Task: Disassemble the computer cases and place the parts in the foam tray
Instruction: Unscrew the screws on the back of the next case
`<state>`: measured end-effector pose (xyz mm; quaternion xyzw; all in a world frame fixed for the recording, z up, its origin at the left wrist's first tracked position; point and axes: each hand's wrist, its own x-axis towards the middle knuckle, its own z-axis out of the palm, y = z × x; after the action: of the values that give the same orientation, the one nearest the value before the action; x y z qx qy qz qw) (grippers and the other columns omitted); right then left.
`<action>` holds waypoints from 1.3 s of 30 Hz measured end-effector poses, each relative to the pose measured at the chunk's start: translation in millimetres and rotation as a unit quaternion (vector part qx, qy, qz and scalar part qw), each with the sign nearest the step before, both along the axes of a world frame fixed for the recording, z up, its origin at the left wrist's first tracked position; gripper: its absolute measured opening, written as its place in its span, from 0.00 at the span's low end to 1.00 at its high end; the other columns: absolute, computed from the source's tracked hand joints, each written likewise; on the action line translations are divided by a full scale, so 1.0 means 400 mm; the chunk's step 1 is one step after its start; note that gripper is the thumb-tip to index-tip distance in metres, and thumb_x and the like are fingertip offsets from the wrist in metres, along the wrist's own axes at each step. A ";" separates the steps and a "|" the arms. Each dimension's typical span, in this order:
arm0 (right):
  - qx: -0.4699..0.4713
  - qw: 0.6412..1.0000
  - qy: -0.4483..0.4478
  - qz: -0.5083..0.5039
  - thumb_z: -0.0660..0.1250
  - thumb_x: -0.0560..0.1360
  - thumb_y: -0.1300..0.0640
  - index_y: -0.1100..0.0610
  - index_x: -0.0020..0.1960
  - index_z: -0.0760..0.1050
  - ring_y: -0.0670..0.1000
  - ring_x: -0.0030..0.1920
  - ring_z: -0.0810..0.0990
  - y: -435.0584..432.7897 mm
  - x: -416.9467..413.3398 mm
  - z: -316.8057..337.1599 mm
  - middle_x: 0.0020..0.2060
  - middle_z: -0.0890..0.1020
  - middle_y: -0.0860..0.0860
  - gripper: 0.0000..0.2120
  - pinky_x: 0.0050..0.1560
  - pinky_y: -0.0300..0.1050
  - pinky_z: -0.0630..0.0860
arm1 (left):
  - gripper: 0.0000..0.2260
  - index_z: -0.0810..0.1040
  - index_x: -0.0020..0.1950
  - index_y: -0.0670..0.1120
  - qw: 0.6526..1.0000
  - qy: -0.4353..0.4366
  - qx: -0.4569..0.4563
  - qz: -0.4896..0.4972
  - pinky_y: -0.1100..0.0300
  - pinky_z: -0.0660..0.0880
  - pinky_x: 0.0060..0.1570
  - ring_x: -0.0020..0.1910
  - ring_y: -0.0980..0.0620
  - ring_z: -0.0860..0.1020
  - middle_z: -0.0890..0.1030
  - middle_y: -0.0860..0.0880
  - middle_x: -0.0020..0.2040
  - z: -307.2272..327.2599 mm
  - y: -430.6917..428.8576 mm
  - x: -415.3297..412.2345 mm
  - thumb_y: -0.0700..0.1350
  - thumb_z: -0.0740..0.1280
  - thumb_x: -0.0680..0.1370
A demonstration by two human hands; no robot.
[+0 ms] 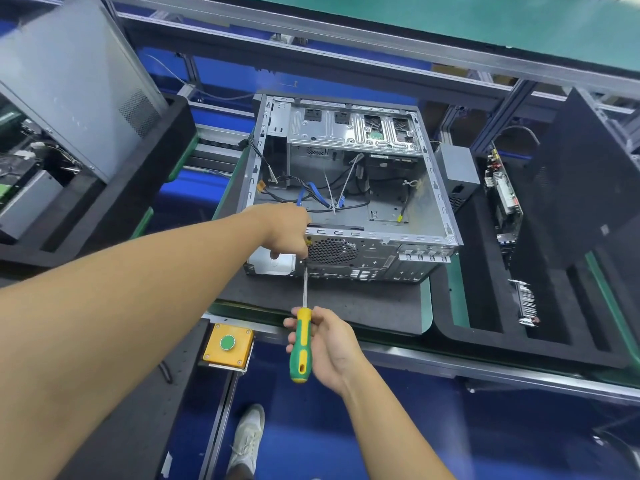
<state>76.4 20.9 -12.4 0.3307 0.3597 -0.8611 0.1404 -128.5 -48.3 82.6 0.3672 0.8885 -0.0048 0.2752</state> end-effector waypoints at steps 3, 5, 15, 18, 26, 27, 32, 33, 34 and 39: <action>0.015 1.000 0.012 0.009 0.60 0.81 0.60 0.67 0.58 0.77 0.53 0.35 0.78 -0.002 0.000 0.003 0.41 0.82 0.59 0.13 0.39 0.49 0.78 | 0.11 0.72 0.41 0.45 1.000 -0.002 0.000 0.003 0.58 0.72 0.34 0.34 0.54 0.80 0.81 0.52 0.25 0.002 0.000 0.001 0.51 0.68 0.73; 0.033 0.999 0.023 -0.004 0.63 0.81 0.61 0.67 0.58 0.76 0.54 0.35 0.78 -0.003 0.003 0.000 0.40 0.81 0.58 0.10 0.39 0.50 0.79 | 0.11 0.72 0.42 0.45 1.000 -0.002 -0.002 0.004 0.58 0.72 0.34 0.34 0.54 0.80 0.81 0.52 0.25 0.002 0.001 0.001 0.51 0.68 0.73; 0.011 1.000 0.010 0.008 0.62 0.80 0.57 0.64 0.58 0.78 0.52 0.33 0.76 0.000 -0.009 0.009 0.42 0.82 0.58 0.13 0.35 0.46 0.76 | 0.11 0.73 0.43 0.45 1.000 -0.001 0.002 0.004 0.57 0.74 0.35 0.34 0.53 0.81 0.81 0.53 0.25 0.004 -0.001 0.002 0.52 0.68 0.72; 0.047 0.999 0.011 0.011 0.63 0.80 0.60 0.66 0.60 0.78 0.52 0.34 0.78 -0.002 -0.011 0.004 0.43 0.84 0.59 0.14 0.37 0.47 0.78 | 0.10 0.75 0.44 0.47 1.000 0.020 0.006 -0.013 0.54 0.78 0.38 0.36 0.51 0.79 0.82 0.52 0.30 0.011 -0.002 0.007 0.52 0.67 0.72; 0.098 0.995 0.029 -0.012 0.66 0.81 0.61 0.64 0.60 0.75 0.57 0.39 0.81 0.013 -0.005 -0.022 0.44 0.83 0.60 0.09 0.41 0.50 0.81 | 0.24 0.74 0.66 0.46 0.908 0.266 0.316 -0.076 0.50 0.70 0.55 0.58 0.47 0.73 0.77 0.48 0.58 0.016 -0.079 0.088 0.54 0.61 0.73; 0.107 0.994 0.027 -0.014 0.67 0.81 0.62 0.63 0.60 0.76 0.57 0.38 0.81 0.015 -0.005 -0.023 0.43 0.84 0.60 0.09 0.40 0.50 0.81 | 0.18 0.76 0.59 0.45 0.884 0.293 0.356 -0.078 0.49 0.70 0.53 0.55 0.46 0.74 0.77 0.48 0.56 0.007 -0.097 0.115 0.51 0.61 0.74; 0.152 0.988 0.017 -0.017 0.70 0.78 0.62 0.61 0.59 0.77 0.54 0.35 0.78 0.021 -0.002 -0.014 0.45 0.79 0.59 0.10 0.36 0.47 0.79 | 0.05 0.73 0.41 0.51 0.884 -0.008 0.402 0.237 0.56 0.72 0.36 0.30 0.56 0.72 0.77 0.52 0.31 -0.096 -0.145 0.247 0.44 0.65 0.76; 0.161 0.987 0.014 -0.012 0.70 0.78 0.62 0.60 0.58 0.76 0.54 0.36 0.78 0.023 -0.004 -0.010 0.46 0.78 0.59 0.10 0.36 0.47 0.79 | 0.05 0.76 0.42 0.50 0.855 -0.087 0.395 0.323 0.57 0.73 0.36 0.30 0.57 0.75 0.80 0.52 0.32 -0.110 -0.136 0.257 0.43 0.66 0.77; 0.171 0.985 0.010 -0.006 0.70 0.78 0.62 0.60 0.58 0.76 0.54 0.35 0.78 0.024 -0.006 -0.006 0.47 0.78 0.59 0.10 0.36 0.47 0.78 | 0.04 0.78 0.44 0.49 0.815 -0.159 0.391 0.397 0.57 0.76 0.38 0.34 0.56 0.79 0.83 0.53 0.36 -0.121 -0.121 0.260 0.44 0.67 0.79; 0.178 0.984 -0.007 0.025 0.70 0.77 0.63 0.59 0.55 0.76 0.52 0.31 0.77 0.039 -0.016 0.017 0.43 0.78 0.58 0.08 0.32 0.46 0.77 | 0.10 0.80 0.52 0.43 0.652 -0.317 0.408 0.554 0.56 0.79 0.45 0.47 0.49 0.83 0.85 0.46 0.48 -0.147 -0.021 0.239 0.49 0.72 0.78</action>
<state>70.0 36.5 -5.5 0.3473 0.5145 -0.7772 0.1036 -32.7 -56.8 23.7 -0.1390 0.6978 0.6287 0.3138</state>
